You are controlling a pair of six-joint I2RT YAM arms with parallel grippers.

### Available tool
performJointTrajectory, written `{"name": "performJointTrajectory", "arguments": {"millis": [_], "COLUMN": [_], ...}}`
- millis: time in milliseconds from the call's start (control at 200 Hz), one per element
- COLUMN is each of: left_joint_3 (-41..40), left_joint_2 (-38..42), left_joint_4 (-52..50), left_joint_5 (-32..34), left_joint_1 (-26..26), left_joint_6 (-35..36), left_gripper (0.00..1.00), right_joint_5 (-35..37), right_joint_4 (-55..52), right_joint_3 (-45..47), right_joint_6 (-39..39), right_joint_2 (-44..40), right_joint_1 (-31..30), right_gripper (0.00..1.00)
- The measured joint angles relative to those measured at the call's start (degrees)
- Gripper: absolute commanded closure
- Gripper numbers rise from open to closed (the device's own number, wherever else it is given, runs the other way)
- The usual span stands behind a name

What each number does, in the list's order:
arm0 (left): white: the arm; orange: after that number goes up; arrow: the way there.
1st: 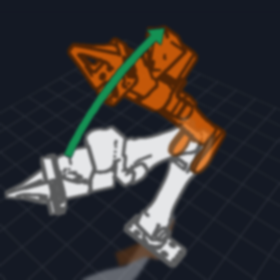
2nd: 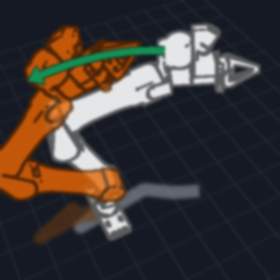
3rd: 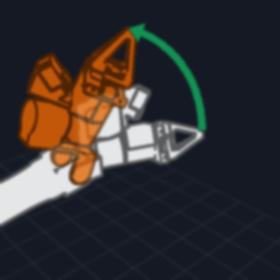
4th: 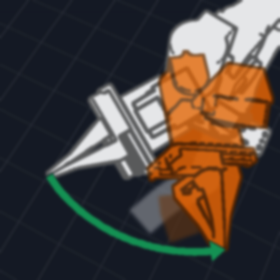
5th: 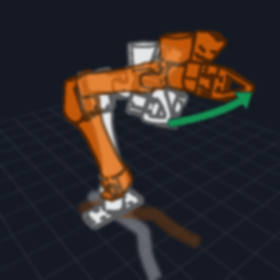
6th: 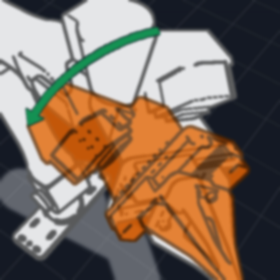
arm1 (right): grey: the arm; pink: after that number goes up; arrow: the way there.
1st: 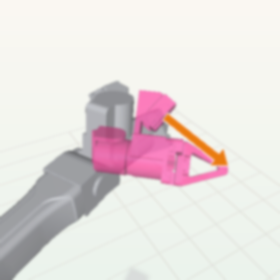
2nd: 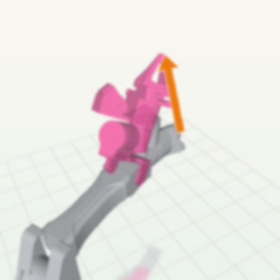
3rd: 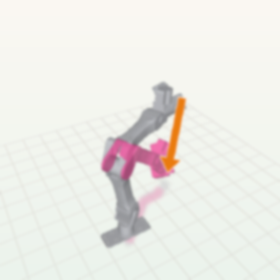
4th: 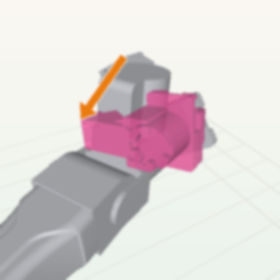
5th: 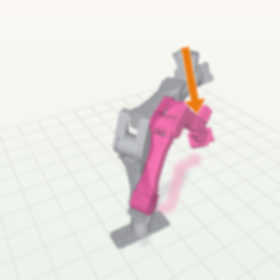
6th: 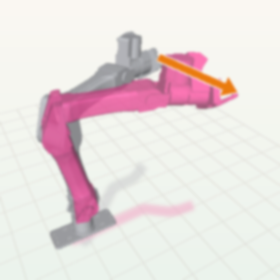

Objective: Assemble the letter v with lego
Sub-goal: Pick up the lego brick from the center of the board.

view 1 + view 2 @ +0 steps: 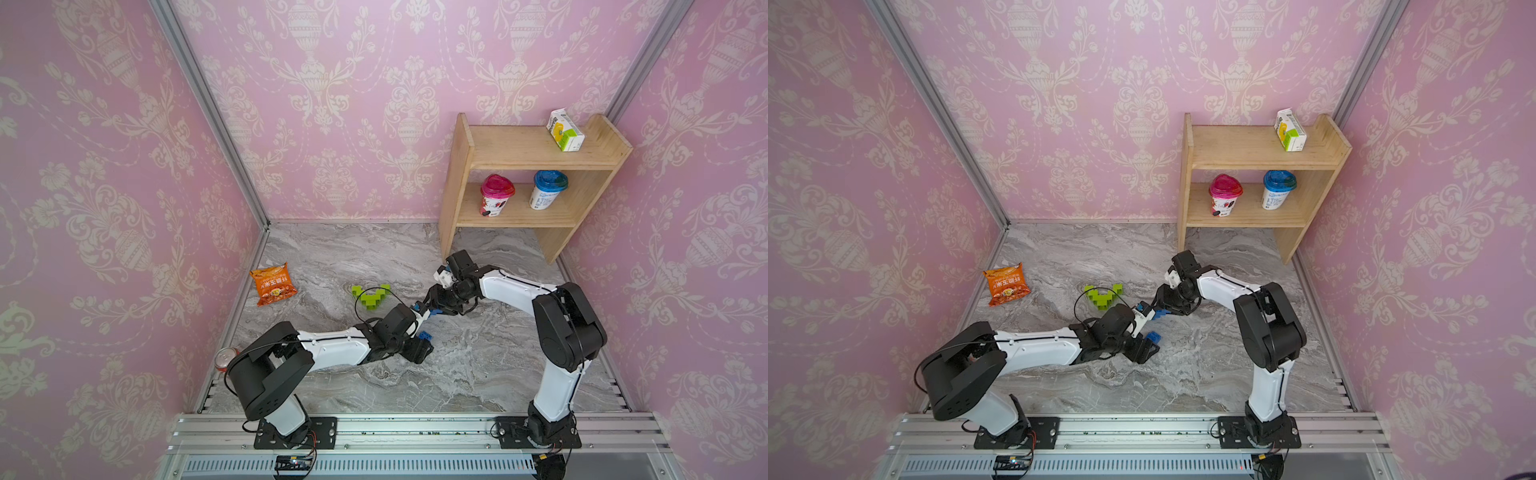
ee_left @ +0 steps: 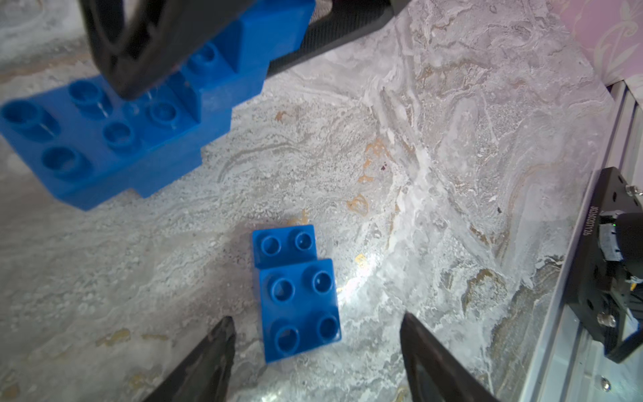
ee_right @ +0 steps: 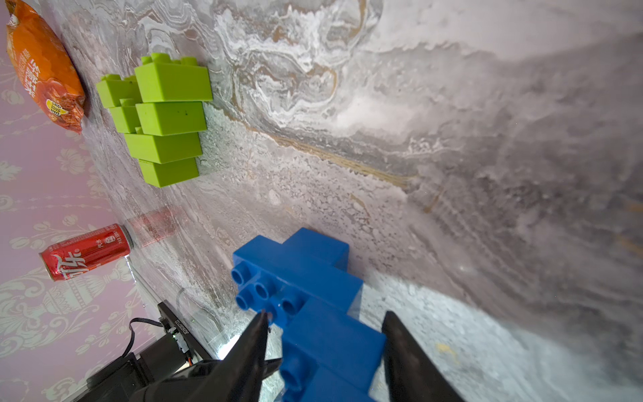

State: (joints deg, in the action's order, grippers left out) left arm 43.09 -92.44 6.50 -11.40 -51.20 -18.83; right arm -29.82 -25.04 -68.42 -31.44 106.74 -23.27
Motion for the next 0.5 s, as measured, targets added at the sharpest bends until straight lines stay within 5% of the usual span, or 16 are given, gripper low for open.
{"name": "performJointTrajectory", "arguments": {"millis": [500], "left_joint_3": [3.3], "left_joint_2": [-5.2], "left_joint_4": [-0.6], "left_joint_5": [1.3], "left_joint_1": [0.0], "left_joint_6": [6.6], "left_gripper": [0.52], "right_joint_5": [0.0], "right_joint_4": [-0.8], "right_joint_3": [0.0], "right_joint_6": [0.0], "right_joint_2": [0.0], "right_joint_1": [0.0], "right_gripper": [0.45]}}
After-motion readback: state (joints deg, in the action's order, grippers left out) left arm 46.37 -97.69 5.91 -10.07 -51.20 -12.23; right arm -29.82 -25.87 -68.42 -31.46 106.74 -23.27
